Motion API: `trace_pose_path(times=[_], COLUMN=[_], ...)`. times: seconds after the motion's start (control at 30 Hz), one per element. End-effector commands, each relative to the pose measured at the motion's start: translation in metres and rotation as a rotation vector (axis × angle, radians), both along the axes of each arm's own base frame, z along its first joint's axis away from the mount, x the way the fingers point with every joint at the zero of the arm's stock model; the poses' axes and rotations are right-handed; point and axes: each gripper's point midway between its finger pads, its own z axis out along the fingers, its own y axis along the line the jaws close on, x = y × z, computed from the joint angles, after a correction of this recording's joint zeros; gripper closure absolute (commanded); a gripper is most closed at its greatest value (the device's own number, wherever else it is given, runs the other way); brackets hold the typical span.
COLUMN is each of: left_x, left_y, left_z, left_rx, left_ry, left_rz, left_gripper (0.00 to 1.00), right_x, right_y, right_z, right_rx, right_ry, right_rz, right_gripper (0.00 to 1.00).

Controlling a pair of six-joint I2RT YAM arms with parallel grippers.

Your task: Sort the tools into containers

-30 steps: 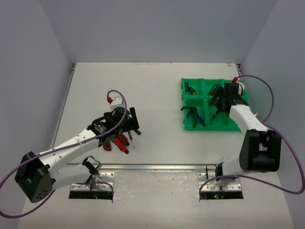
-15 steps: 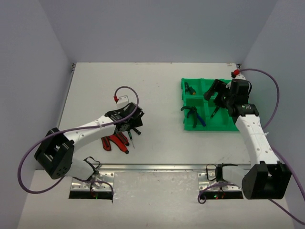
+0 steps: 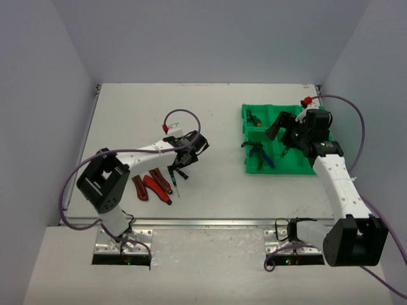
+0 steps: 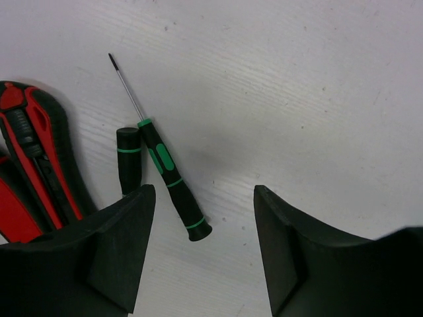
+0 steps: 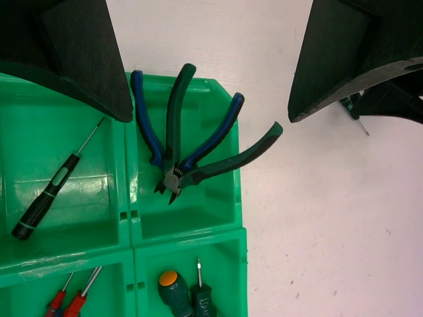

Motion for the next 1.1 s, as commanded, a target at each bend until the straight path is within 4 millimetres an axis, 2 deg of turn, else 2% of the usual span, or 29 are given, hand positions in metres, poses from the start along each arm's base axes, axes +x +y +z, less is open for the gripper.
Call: trace_pose_path(times=[0.0, 0.4, 0.53, 0.7, 0.77, 0.87, 0.9, 0.97, 1.0, 1.07], left_x=[0.0, -0.009, -0.005, -0.005, -0.005, -0.005, -0.006, -0.007, 0.0, -0.013], left_y=[-0.001, -0.017, -0.029, -0.042, -0.049, -0.065, -0.071, -0.094, -0.107, -0.119], left_z=[-0.005, -0.049, -0.058, -0.066, -0.067, -0.057, -0.058, -0.039, -0.012, 0.012], left_rx=[0.015, -0.012, -0.04, -0.083, -0.107, -0.174, -0.195, -0.31, -0.376, -0.462], left_ry=[0.013, 0.102, 0.108, 0.128, 0.131, 0.112, 0.11, 0.047, -0.051, -0.132], left_rz=[0.084, 0.028, -0.022, -0.085, -0.135, -0.227, -0.268, -0.401, -0.459, -0.549], left_gripper=[0.46, 0.55, 0.68, 0.76, 0.87, 1.0, 1.0, 1.0, 1.0, 1.0], right_x=[0.003, -0.001, -0.002, -0.002, -0.002, -0.001, -0.002, -0.006, -0.01, -0.025], right_y=[0.004, 0.01, 0.011, 0.011, 0.012, 0.019, 0.025, 0.046, 0.056, 0.091], right_z=[0.008, 0.012, 0.012, 0.013, 0.013, 0.012, 0.015, 0.025, 0.027, 0.049], right_rx=[-0.009, 0.014, 0.018, 0.018, 0.024, 0.053, 0.074, 0.161, 0.208, 0.367], right_ry=[-0.044, -0.06, -0.061, -0.066, -0.065, -0.07, -0.078, -0.112, -0.124, -0.178], right_rz=[0.038, 0.068, 0.072, 0.073, 0.076, 0.105, 0.131, 0.236, 0.285, 0.449], right_gripper=[0.01, 0.01, 0.01, 0.01, 0.01, 0.01, 0.01, 0.01, 0.01, 0.01])
